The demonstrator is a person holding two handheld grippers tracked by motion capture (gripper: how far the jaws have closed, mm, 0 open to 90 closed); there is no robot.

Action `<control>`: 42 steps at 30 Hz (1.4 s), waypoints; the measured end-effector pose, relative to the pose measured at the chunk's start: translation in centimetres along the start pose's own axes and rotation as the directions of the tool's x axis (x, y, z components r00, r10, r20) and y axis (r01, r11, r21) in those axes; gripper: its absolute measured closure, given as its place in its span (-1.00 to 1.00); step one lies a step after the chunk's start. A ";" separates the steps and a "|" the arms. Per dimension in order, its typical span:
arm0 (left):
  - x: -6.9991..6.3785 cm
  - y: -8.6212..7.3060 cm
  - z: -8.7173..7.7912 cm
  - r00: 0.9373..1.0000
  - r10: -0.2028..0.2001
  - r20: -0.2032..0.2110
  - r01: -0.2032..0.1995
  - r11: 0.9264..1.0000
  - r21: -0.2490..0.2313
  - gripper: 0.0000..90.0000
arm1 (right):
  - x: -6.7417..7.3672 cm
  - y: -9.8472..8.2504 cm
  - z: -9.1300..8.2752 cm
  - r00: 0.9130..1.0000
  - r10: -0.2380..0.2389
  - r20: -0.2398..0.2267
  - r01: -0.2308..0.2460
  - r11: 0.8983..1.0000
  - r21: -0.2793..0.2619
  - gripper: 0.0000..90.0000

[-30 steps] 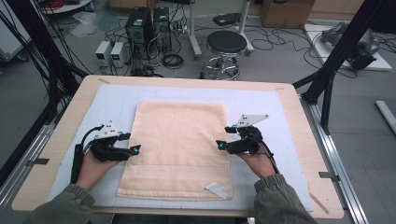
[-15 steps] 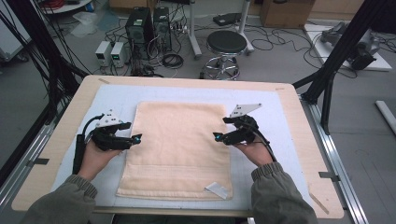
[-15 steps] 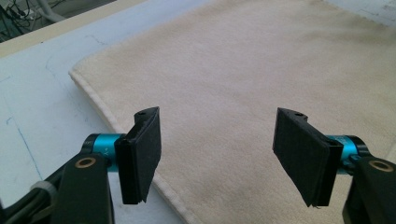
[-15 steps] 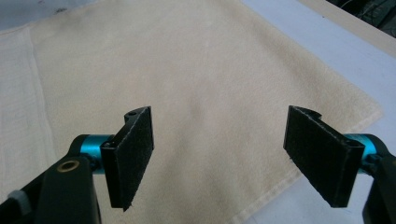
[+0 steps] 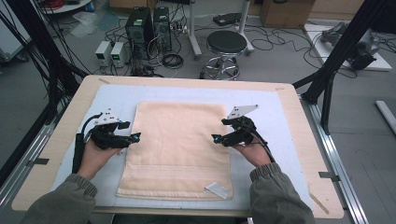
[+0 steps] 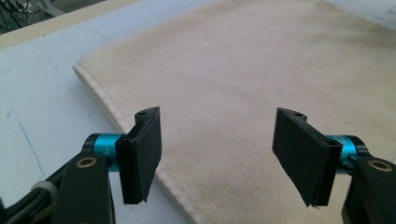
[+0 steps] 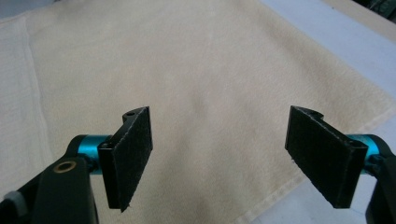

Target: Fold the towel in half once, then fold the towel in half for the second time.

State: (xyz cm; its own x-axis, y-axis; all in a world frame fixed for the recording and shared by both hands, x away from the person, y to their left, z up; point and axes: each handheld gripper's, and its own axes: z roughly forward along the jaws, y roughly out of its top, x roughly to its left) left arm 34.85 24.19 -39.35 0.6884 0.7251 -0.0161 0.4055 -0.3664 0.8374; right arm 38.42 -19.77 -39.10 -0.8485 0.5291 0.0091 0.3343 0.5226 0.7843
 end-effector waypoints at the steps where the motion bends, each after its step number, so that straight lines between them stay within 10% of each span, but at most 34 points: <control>1: 0.0 0.0 0.0 1.000 0.003 0.002 -0.003 1.000 -0.001 -0.26 | 0.0 -0.2 0.1 1.000 0.000 -0.001 0.000 1.000 0.005 -0.50; 20: 4.5 5.7 0.2 0.998 -0.012 -0.068 0.011 1.000 -0.011 -0.21 | -4.3 3.3 -1.2 0.996 0.044 0.077 -0.042 0.999 -0.027 -0.45; 28: 7.6 3.7 4.3 0.991 -0.086 -0.106 0.089 0.996 0.019 -0.16 | -6.8 1.8 3.1 0.991 0.083 0.102 -0.086 0.996 0.019 -0.41; 35: 7.8 2.5 7.5 0.986 -0.091 -0.138 0.099 0.994 0.055 -0.11 | -8.2 0.1 5.8 0.979 0.118 0.166 -0.131 0.989 0.065 -0.34; 42: 8.2 1.0 9.4 0.979 -0.135 -0.154 0.159 0.975 0.158 -0.11 | -8.9 -0.8 6.3 0.973 0.171 0.157 -0.188 0.977 0.104 -0.22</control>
State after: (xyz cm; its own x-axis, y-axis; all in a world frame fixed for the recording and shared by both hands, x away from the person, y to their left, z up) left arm 46.53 24.24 -43.80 0.5269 0.8488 -0.0444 0.5993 -0.3339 0.7276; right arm 48.35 -20.67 -43.70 -0.7037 0.7091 0.0451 0.5288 0.4802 0.6998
